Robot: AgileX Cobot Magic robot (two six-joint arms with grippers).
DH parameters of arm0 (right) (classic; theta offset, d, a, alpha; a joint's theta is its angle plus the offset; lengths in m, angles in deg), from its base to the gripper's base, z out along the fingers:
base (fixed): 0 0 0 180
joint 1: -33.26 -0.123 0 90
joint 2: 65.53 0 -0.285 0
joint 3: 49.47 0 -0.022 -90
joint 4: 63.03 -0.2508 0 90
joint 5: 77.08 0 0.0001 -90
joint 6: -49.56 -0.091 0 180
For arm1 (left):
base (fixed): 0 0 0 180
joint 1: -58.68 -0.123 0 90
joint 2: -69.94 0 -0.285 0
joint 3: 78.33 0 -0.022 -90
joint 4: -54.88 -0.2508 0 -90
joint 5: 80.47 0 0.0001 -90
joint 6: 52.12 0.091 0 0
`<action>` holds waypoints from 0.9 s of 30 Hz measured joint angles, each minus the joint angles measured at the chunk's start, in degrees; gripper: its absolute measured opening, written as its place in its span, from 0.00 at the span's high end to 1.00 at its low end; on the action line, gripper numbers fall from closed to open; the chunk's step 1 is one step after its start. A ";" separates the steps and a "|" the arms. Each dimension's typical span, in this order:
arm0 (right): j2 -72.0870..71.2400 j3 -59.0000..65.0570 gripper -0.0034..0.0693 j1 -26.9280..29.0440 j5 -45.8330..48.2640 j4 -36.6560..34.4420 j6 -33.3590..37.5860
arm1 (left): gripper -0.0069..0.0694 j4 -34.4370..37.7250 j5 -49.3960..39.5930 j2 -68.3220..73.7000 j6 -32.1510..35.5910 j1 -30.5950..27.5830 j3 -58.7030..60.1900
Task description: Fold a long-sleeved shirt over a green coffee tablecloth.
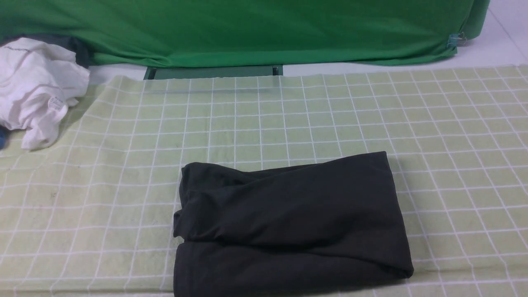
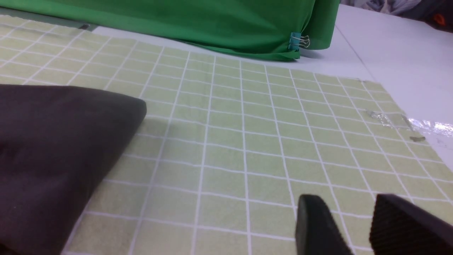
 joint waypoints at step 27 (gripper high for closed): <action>0.00 0.00 0.62 0.00 0.00 0.00 0.00 | 0.89 2.91 30.40 -25.77 0.19 0.00 15.47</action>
